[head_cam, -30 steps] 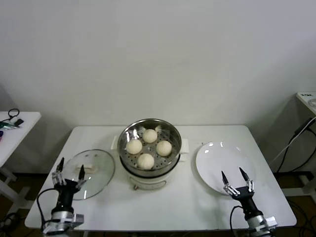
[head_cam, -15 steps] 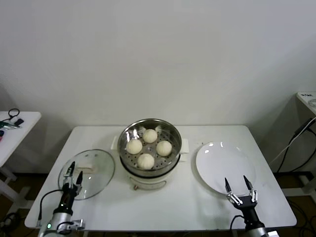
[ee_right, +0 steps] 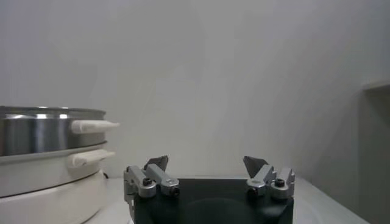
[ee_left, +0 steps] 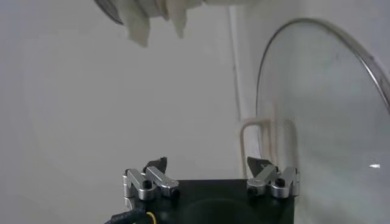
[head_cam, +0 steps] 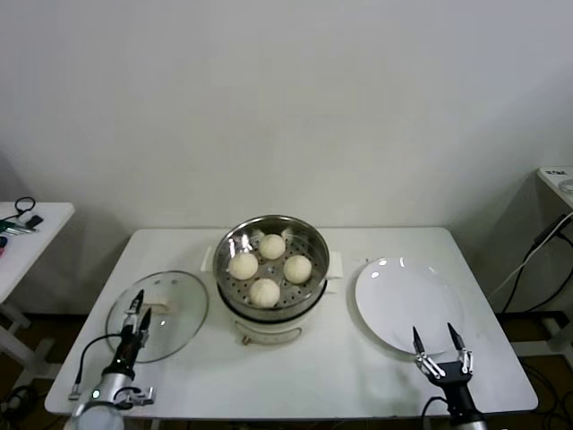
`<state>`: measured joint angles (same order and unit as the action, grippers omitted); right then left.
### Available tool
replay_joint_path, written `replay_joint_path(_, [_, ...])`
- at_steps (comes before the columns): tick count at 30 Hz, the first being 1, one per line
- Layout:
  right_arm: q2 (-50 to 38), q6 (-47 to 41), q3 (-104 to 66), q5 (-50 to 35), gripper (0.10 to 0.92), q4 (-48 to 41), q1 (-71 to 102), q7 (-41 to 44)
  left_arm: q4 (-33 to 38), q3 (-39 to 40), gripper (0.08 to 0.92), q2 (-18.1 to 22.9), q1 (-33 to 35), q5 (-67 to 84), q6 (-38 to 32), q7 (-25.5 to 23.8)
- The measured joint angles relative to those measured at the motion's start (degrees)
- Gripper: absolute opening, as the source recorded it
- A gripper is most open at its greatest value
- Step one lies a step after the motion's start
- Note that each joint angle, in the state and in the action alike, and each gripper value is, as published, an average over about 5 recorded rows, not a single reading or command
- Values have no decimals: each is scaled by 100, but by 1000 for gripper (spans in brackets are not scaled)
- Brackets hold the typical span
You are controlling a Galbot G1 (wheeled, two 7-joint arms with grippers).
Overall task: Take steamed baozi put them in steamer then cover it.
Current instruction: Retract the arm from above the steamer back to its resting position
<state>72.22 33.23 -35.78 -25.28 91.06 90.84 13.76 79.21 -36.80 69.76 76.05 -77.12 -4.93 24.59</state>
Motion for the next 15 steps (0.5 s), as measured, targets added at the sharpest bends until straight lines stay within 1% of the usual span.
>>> replay_joint_path(5, [38,30,-41,11,823,64,59,0,-246,71,821,-24,-241,-62,13,-36])
replay_joint_path(8, [71,50,-56,25,823,98,91,0,-387,105,803,-25,-367,-96,11,-48])
replay_joint_path(11, [96,69,-63,36,823,115,105,0,-518,119,732,-25,-473,-120,14,-58])
replay_joint_path(15, [124,89,-65,58,823,120,109,-1,-662,119,612,-24,-570,-150,33,-84])
